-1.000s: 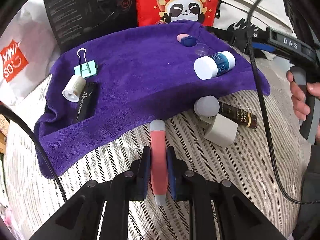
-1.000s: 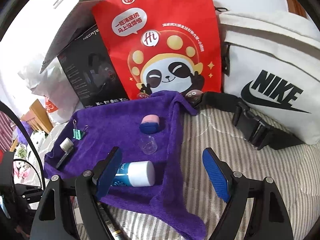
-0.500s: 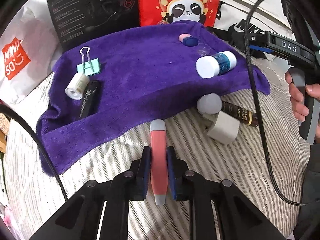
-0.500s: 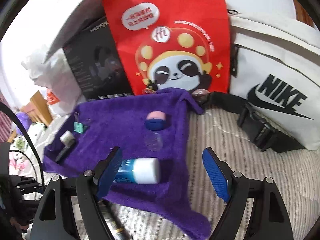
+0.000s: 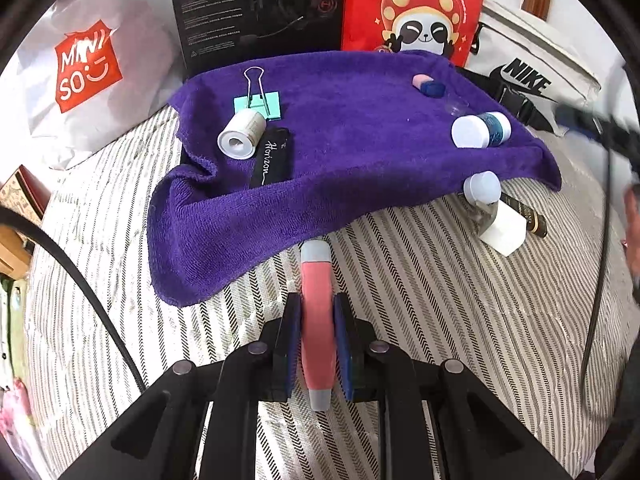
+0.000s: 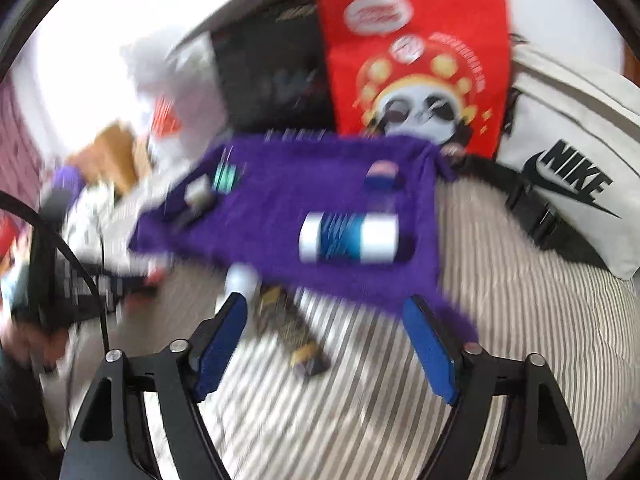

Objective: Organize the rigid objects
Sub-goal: 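Grasp the pink tube lengthwise with the left tool, then grasp the black-and-gold Grand Reserve box upright with the right tool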

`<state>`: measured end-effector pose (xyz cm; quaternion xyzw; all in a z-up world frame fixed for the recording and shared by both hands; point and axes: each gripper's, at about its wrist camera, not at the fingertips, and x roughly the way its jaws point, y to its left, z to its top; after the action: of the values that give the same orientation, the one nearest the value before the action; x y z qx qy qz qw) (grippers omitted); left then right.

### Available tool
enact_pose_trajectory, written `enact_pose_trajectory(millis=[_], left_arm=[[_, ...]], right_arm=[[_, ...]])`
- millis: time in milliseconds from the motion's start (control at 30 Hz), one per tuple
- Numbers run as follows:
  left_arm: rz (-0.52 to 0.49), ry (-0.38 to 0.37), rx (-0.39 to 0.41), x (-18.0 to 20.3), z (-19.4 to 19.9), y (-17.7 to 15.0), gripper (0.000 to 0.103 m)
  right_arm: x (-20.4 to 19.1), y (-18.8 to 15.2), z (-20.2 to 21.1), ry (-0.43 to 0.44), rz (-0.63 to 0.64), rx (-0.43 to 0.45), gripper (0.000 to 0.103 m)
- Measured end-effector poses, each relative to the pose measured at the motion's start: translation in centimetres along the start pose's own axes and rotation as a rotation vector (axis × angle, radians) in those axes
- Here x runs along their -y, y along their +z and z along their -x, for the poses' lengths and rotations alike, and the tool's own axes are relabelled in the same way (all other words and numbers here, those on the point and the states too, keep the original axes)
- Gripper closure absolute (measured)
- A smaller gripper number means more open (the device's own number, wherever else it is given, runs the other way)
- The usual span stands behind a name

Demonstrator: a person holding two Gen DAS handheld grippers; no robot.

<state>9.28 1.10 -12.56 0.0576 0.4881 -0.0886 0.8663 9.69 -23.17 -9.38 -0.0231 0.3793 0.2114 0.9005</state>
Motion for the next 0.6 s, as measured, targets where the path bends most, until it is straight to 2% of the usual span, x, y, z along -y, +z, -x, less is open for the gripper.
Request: enact_pose_trajectory(millis=[100,167,233,300,433,467,500,600], left_arm=[[-0.003,-0.002,0.014,0.0,0.0,-0.2,0.086],[0.002,-0.006,0.017,0.0,0.1,-0.3,0.086],[-0.002,-0.006,0.023,0.0,0.2,-0.5,0.086],[-0.003,-0.007,0.029,0.0,0.3,-0.6,0.086],[0.008,-0.022,0.034,-0.4,0.5,-0.9,0.086],[0.011,-0.027,0.034,-0.5,0.5,-0.9,0.086],[0.011,-0.028,0.034,-0.5,0.5,-0.9,0.086],[0.006,-0.027,0.036,-0.5,0.5,-0.9,0.086]], right_arm=[[-1.9,-1.5,-0.6,0.027,0.112,-0.049,0.034],[-2.7,-1.8,-1.8,-0.012,0.186,-0.079,0.038],[-2.9,-1.8,-3.1,-0.047,0.230,-0.109,0.045],[-2.6,-1.4,-4.2,-0.042,0.236,-0.130,0.053],[-2.5,-0.6,-6.2,-0.014,0.250,-0.156,0.055],[-2.5,-0.4,-6.3,0.000,0.253,-0.142,0.060],[-2.6,-0.4,-6.5,0.013,0.249,-0.140,0.071],[-2.3,-0.4,-6.5,0.026,0.193,-0.134,0.074]])
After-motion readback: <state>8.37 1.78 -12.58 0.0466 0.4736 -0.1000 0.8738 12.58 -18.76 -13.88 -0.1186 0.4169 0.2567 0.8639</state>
